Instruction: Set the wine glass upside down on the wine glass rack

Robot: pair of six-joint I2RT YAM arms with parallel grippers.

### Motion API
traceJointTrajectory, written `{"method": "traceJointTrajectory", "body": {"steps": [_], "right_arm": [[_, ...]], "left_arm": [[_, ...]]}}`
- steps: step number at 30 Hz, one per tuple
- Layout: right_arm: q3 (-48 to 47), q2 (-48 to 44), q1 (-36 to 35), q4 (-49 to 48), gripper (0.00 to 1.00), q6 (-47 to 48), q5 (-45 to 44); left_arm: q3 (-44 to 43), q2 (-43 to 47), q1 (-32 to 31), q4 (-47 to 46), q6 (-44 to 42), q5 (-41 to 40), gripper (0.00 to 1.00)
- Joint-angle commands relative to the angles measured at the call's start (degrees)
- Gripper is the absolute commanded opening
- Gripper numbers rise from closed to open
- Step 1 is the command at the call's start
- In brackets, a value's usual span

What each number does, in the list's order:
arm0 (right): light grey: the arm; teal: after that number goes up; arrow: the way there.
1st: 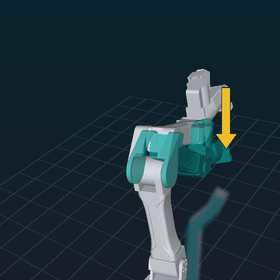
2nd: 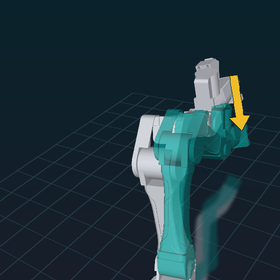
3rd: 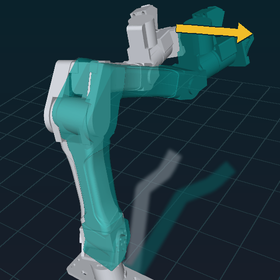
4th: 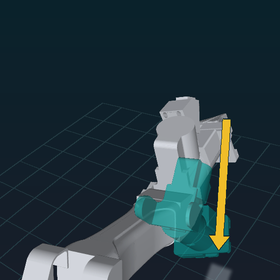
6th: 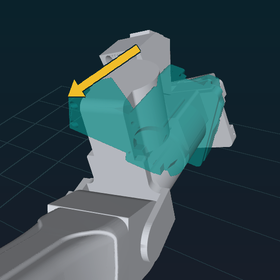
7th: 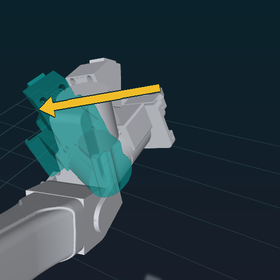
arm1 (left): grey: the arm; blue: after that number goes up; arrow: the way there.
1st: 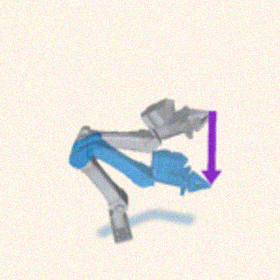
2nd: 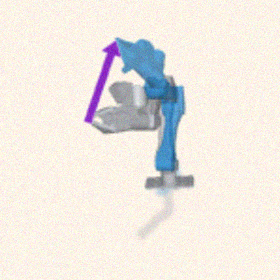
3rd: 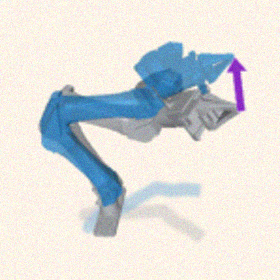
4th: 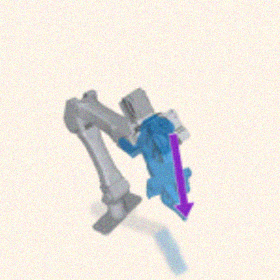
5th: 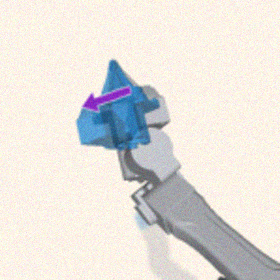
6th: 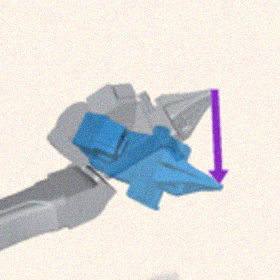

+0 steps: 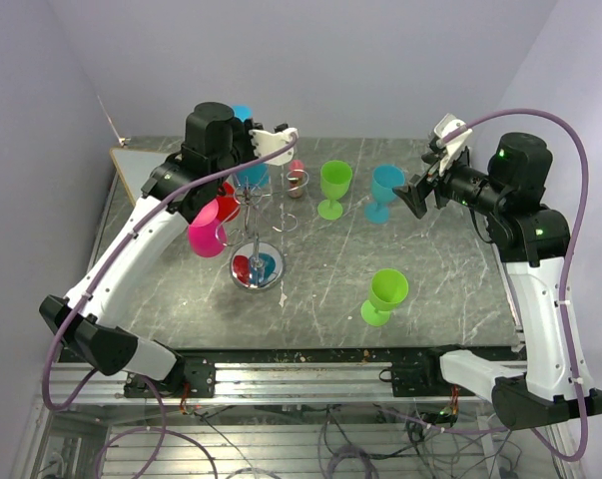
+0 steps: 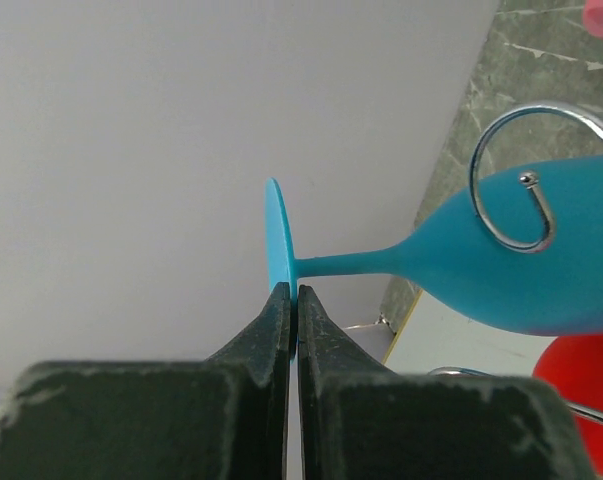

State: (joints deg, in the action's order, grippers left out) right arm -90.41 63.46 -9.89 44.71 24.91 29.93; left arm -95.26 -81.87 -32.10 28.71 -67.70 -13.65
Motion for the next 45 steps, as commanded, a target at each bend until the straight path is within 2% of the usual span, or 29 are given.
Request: {"method": "traceJointTrajectory", "body": {"steps": [1,12,21,33,45], "right_arm": [[0.59,-0.85,0.51,-0.58,0.84,0.26,0.7],[1.6,-0.69,0.66,-1.17,0.84,0.06,0.74],[2.73,-0.27,0.93,-1.73,0.84,-0.1,0.83],[2.87,0.52,1.19,-1.73,0.84,-0.18,1.44],[3.2,1.14,1.52,-1.66,0.84,-0.03,1.53]], "left_arm": [[0.67,1.98,-1.06,-1.25,1.56,2.12,0.07],[4.71,4.32,-1.33,-0.92,1.19,3.96,0.07],[3.42,4.43,-1.39,3.39,1.07,8.97,0.07],[3.73,5.22,-1.38,7.81,-1.05,11.87,0.07],[5.24,5.66,-1.37,7.36,-2.69,11.89,0.07]]}}
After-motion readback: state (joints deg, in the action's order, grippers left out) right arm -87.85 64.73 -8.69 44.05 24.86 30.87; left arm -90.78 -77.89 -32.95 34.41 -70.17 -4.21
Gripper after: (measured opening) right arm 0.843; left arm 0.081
